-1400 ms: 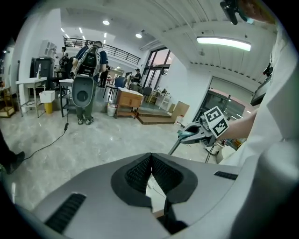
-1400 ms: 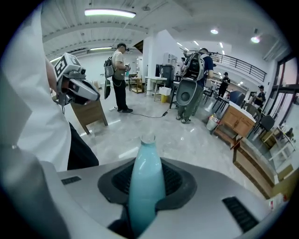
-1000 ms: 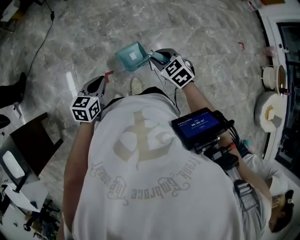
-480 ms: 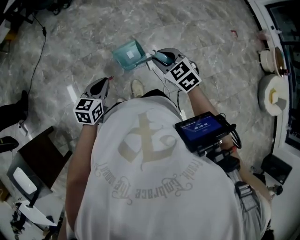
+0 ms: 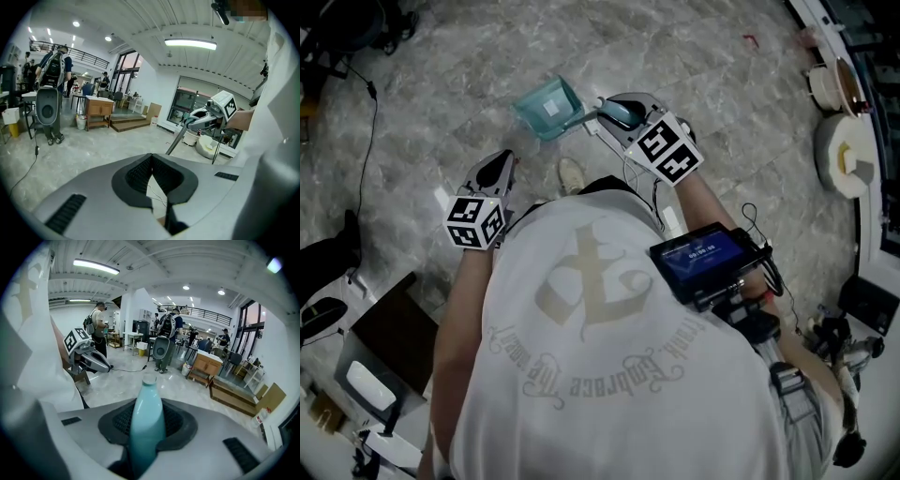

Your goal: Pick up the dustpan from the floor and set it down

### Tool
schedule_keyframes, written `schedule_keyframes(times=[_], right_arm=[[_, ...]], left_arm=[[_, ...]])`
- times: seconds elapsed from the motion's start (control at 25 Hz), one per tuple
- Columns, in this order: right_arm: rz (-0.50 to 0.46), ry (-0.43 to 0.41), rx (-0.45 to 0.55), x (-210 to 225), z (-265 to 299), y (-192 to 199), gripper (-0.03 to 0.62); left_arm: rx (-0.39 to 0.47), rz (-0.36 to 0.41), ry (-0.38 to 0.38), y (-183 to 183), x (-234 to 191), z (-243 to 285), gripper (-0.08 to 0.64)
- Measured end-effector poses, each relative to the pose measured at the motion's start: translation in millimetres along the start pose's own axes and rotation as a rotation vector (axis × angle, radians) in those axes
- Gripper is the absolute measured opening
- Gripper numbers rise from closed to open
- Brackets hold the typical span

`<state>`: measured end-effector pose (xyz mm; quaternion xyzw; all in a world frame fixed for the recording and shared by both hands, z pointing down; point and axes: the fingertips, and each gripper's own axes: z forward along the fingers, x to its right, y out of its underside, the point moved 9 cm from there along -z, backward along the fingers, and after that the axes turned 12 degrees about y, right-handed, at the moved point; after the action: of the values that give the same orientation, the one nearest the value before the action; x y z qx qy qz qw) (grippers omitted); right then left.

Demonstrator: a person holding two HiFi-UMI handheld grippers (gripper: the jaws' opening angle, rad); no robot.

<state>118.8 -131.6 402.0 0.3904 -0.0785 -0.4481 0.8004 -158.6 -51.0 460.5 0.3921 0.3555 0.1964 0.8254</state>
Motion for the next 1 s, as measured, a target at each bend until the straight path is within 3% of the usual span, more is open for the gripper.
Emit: schedule_keyframes(times=[0.56, 1.0], right_arm=[[0.005, 0.001, -0.026, 5, 6, -4, 0.106], [-0.043, -0.051, -0.005, -5, 16, -4, 0.106]], left_arm=[[-0.015, -0.034, -0.003, -5, -9, 1, 0.012], [0.014, -0.061, -0.064, 14, 2, -12, 0.012]])
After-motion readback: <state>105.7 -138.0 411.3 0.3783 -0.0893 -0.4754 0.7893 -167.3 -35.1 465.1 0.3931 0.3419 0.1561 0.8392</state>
